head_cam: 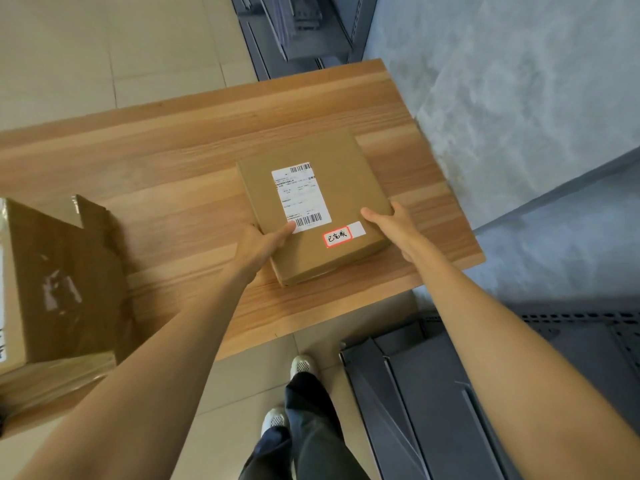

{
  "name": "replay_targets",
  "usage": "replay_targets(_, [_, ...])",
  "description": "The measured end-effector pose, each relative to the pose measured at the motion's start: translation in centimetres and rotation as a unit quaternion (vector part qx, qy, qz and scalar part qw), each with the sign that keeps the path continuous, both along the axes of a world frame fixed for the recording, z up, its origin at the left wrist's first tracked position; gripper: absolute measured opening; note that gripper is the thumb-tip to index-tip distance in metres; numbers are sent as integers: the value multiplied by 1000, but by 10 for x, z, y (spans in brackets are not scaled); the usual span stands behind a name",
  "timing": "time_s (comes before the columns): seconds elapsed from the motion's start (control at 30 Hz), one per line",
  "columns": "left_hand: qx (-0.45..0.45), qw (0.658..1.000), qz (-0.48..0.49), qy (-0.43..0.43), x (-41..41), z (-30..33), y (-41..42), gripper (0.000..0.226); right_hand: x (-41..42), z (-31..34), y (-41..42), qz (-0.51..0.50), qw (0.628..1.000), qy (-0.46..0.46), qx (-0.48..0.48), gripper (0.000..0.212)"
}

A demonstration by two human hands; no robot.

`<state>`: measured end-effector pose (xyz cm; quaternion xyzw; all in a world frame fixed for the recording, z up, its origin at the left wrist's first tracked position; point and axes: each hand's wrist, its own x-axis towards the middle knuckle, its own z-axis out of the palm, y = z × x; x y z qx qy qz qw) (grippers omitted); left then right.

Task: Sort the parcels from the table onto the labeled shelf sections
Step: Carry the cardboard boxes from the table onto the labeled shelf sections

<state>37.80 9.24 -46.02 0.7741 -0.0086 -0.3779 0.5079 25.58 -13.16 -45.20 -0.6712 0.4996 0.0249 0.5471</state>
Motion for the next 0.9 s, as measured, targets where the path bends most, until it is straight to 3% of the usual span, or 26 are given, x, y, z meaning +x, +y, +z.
replay_targets(0.13, [-13,999,11,27,0,-10,0,54,0,-4,1,-6,1000,-13,-23,45])
replay_targets(0.33, [-4,996,82,45,2,-13,5,75,0,-3,9,-10,999,-21,-44,54])
replay_targets(0.47, [-49,986,144,63,9,-5,11,78,2,9,20,-9,998,-45,-32,51])
replay_targets(0.7, [-91,981,170,-21,39,58,19,79,17,65,25,7,994,-104,-25,56])
replay_targets(0.9, [-136,977,156,-58,59,141,25,72,39,154,24,42,975,-216,39,55])
